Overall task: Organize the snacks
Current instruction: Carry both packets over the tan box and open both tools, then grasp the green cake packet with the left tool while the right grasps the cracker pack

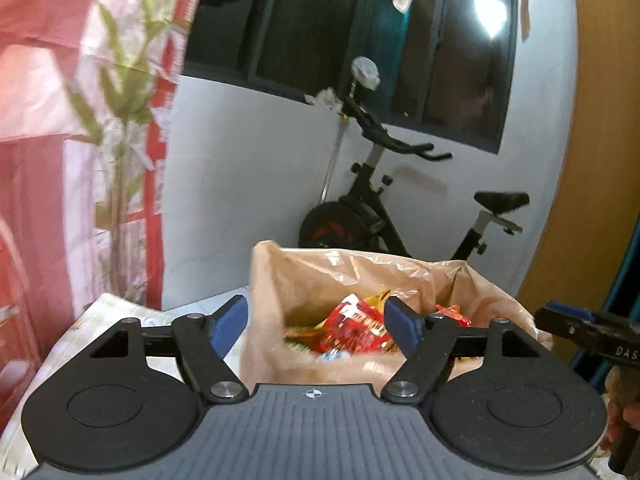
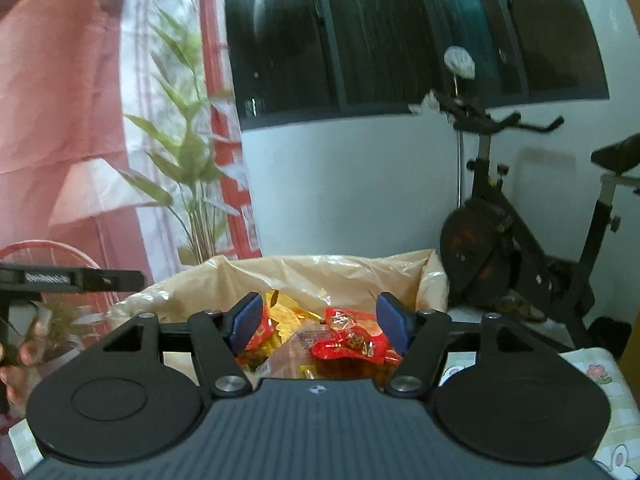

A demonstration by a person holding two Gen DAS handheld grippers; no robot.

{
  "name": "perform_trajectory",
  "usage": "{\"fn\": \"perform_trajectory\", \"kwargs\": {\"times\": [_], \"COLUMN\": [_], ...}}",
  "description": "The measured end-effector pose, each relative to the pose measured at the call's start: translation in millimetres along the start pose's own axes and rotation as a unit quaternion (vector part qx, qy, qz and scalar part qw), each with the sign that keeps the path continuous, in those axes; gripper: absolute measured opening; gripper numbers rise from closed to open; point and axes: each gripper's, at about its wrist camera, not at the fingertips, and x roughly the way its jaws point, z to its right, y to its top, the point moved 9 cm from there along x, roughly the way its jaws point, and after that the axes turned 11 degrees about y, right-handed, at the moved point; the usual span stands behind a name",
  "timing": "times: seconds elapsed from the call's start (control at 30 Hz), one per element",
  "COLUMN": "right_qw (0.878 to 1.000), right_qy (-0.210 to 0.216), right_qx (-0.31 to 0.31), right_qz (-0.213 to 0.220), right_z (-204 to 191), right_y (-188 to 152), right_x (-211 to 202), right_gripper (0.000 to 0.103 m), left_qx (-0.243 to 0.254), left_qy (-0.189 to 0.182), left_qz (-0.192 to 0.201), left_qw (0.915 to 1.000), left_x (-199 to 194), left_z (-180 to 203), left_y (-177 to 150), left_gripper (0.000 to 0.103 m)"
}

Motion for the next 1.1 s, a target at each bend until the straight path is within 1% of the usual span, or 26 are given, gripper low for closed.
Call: {"fn": "perform_trajectory", "kwargs": {"times": [0.07, 0.13, 0.17, 0.33, 0.53, 0.6, 0.7, 0.87, 0.97, 1.1], "right_qw": [1.0, 1.0, 1.0, 1.0, 0.999, 0.998, 0.997, 0.992, 0.987, 0.983], "right_qy": [0.001, 0.0, -0.004, -0.026, -0.046, -0.05, -0.056, -0.069, -0.08, -0.089], "right_qx": [0.0, 0.008, 0.012, 0.004, 0.005, 0.009, 0.022, 0.061, 0.083, 0.09], "right_qz": [0.009, 0.015, 0.016, 0.011, -0.009, -0.021, -0.045, -0.088, -0.11, -0.133], "right_z": [-4, -3, -2, -1, 2, 3, 8, 25, 35, 41], "right_y": [-4, -13, -19, -44, -80, -93, -117, -158, -176, -193], "right_x": [-14, -27, -33, -54, -68, -69, -68, -62, -57, -56], "right_gripper": [0.066, 0.066, 0.066, 0.066, 0.066, 0.066, 0.066, 0.066, 0.066, 0.066], "left_qx": [-0.005, -0.004, -0.005, -0.021, -0.034, -0.032, -0.014, 0.0, 0.006, 0.022], "left_qy": [0.01, 0.03, 0.038, 0.052, 0.05, 0.045, 0.046, 0.042, 0.042, 0.05], "left_qz": [0.003, 0.008, 0.004, -0.04, -0.071, -0.09, -0.113, -0.165, -0.189, -0.212], "left_qw": [0.9999, 0.9995, 0.9993, 0.9976, 0.9957, 0.9944, 0.9924, 0.9854, 0.9811, 0.9758], "left_x": [-12, -20, -22, -15, -4, 1, 12, 33, 44, 60], "left_z": [-11, -21, -25, -40, -37, -33, -26, -20, -14, -6], "left_y": [-9, -17, -22, -55, -88, -103, -121, -154, -171, -185], "left_gripper": [0.077, 0.077, 0.077, 0.076, 0.076, 0.076, 0.076, 0.076, 0.076, 0.076]}}
